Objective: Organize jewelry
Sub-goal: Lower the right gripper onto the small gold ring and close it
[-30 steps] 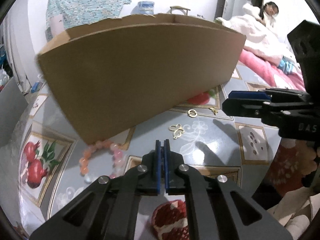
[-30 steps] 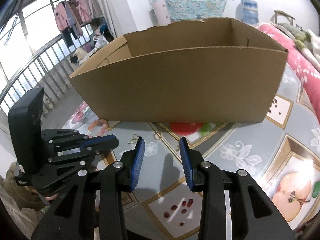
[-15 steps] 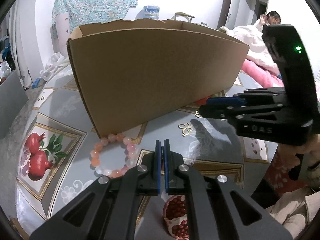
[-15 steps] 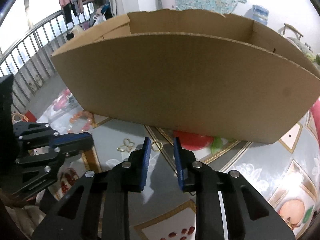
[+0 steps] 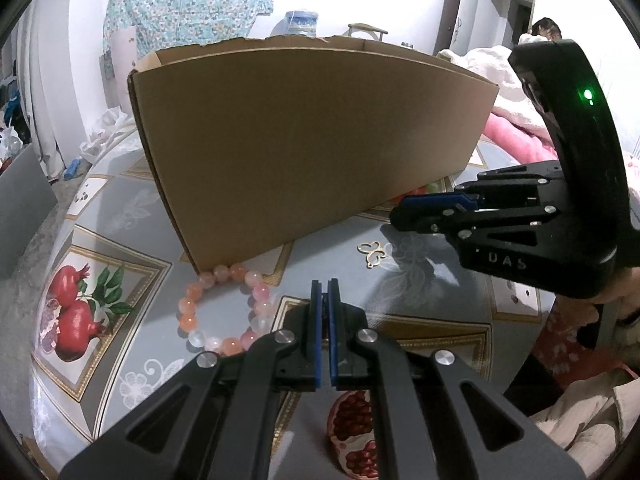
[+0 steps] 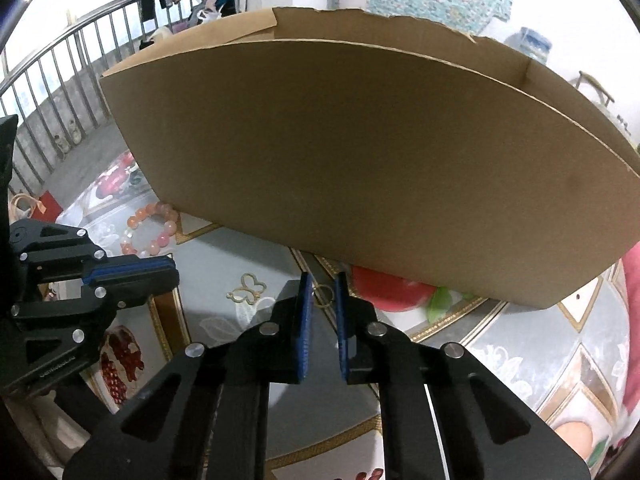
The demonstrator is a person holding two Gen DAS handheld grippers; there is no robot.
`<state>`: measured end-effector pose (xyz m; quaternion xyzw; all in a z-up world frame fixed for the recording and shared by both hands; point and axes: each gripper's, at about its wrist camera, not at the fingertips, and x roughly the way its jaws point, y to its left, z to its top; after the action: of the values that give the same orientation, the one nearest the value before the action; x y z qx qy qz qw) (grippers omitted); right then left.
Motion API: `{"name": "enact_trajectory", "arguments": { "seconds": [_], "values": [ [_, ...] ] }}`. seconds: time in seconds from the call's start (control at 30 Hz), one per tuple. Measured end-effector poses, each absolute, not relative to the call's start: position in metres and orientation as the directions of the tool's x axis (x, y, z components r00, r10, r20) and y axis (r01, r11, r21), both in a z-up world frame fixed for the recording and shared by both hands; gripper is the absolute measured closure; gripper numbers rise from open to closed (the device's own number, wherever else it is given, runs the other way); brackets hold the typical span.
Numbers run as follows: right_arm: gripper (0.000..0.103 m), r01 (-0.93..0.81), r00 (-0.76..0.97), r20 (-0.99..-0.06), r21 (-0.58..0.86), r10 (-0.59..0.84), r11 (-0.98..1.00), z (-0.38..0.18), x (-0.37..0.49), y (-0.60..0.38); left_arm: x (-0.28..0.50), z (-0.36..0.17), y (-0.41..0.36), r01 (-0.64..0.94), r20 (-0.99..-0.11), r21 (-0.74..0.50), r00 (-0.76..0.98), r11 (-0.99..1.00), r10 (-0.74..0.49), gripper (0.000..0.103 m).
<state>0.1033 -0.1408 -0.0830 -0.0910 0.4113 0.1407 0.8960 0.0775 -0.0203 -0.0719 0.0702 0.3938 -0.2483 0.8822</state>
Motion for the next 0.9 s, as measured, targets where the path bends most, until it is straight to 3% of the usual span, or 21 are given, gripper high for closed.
{"name": "enact_trajectory", "arguments": {
  "seconds": [0.13, 0.17, 0.8, 0.87, 0.9],
  "values": [
    [0.095, -0.314, 0.62, -0.759, -0.011, 0.197, 0.949, -0.085, 0.105, -0.145, 0.075, -0.07, -0.022, 0.497, -0.725, -0.057, 0.576, 0.866, -0.378, 0.101],
    [0.103, -0.309, 0.622, -0.757, -0.001, 0.201, 0.951, -0.084, 0.105, -0.146, 0.074, -0.069, -0.022, 0.497, -0.723, -0.052, 0.579, 0.866, -0.376, 0.101],
    [0.103, -0.288, 0.667, -0.7, 0.076, 0.257, 0.955, -0.062, 0.081, -0.167, 0.066, -0.061, -0.019, 0.48, -0.694, -0.026, 0.622, 0.877, -0.361, 0.101],
    [0.1, -0.302, 0.648, -0.716, 0.072, 0.26, 0.951, -0.066, 0.083, -0.165, 0.064, -0.062, -0.019, 0.481, -0.692, -0.031, 0.622, 0.876, -0.366, 0.101],
    [0.088, -0.308, 0.64, -0.724, 0.065, 0.257, 0.949, -0.066, 0.086, -0.163, 0.063, -0.063, -0.019, 0.484, -0.693, -0.034, 0.619, 0.875, -0.369, 0.101]
  ]
}}
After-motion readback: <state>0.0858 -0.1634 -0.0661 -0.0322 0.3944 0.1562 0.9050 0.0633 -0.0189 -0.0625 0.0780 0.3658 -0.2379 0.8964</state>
